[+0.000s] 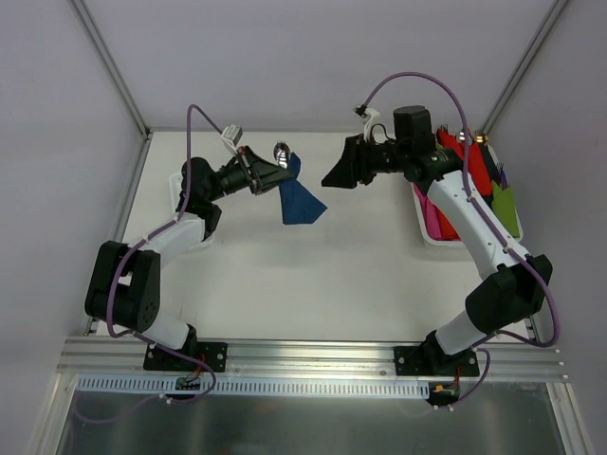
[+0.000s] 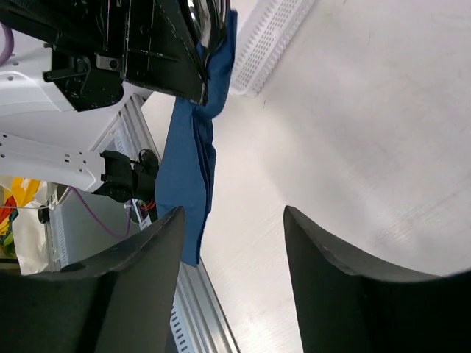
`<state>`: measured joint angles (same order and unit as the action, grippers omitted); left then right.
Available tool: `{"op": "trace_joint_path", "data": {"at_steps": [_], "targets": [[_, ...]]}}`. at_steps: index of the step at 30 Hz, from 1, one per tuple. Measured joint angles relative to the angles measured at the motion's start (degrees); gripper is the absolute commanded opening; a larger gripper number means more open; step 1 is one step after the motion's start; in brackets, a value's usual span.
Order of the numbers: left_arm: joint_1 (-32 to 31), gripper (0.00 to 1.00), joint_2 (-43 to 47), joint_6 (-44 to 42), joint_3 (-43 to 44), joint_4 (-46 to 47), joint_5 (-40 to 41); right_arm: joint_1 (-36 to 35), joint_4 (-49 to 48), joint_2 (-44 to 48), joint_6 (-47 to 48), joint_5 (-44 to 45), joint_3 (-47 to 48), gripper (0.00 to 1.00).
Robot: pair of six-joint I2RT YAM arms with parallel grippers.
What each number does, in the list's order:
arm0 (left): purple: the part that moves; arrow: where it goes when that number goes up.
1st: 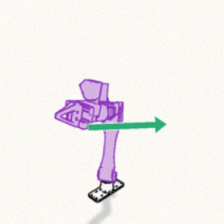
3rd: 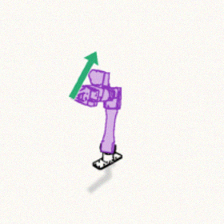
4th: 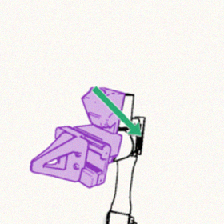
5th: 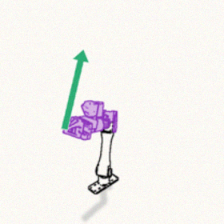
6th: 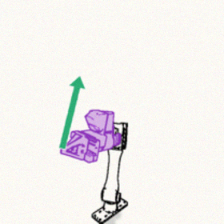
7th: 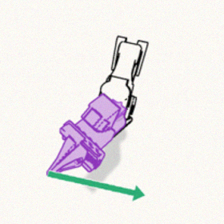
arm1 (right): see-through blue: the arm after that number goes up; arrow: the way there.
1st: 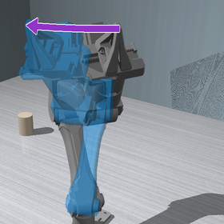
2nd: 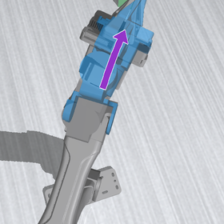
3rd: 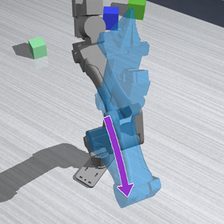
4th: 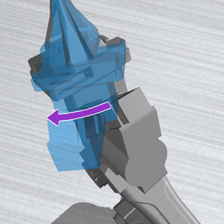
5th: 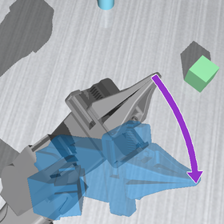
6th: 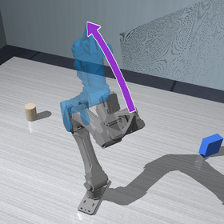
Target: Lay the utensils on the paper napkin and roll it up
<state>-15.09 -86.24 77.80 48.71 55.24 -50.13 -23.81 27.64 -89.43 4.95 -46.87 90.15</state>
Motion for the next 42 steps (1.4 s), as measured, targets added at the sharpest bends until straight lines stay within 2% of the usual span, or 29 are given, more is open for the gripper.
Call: {"op": "trace_joint_path", "data": {"at_steps": [3,11,13,14,17,26,31,35,40,41,42], "targets": [[0.15,0.00,-1.07,1.29,2.40,3.13,3.17,1.51,-2.62,0.00,-4.37,-2.05,0.22,0.69],[0.13,0.00,-3.80,3.63,6.69,7.96,10.91,1.53,-15.47,0.85,-19.54,-5.46,-3.74,0.75],[0.15,0.00,-4.24,3.87,7.61,7.96,11.69,1.38,-16.61,0.85,-21.44,-5.38,-4.46,0.83],[0.15,0.00,-4.35,3.91,7.91,7.96,11.82,1.31,-16.61,0.85,-21.64,-5.14,-4.48,0.90],[0.13,0.00,-4.39,4.13,8.11,7.98,11.87,0.87,-16.44,0.79,-21.70,-4.00,-4.17,0.95],[-1.88,0.00,-4.37,4.11,7.91,7.89,11.80,-2.97,-11.85,-3.37,-16.31,-0.26,4.92,0.97],[-3.78,0.00,-4.37,4.15,7.91,7.89,11.54,-6.58,-8.26,-4.35,-11.13,2.14,7.28,0.95],[-4.61,0.00,-4.48,5.11,7.96,8.13,11.13,-6.67,-6.14,-5.51,-8.79,3.23,7.39,0.89],[-4.83,0.00,-5.53,7.21,8.57,10.10,10.14,-5.99,-4.61,-6.14,-7.39,3.39,7.34,0.73],[-4.83,0.00,-5.70,7.58,8.66,10.19,10.08,-5.86,-4.59,-6.14,-7.15,3.32,7.34,0.68],[-4.83,0.00,-5.81,7.96,8.70,10.34,10.01,-5.66,-4.63,-6.14,-6.99,3.17,7.30,0.58]]}}
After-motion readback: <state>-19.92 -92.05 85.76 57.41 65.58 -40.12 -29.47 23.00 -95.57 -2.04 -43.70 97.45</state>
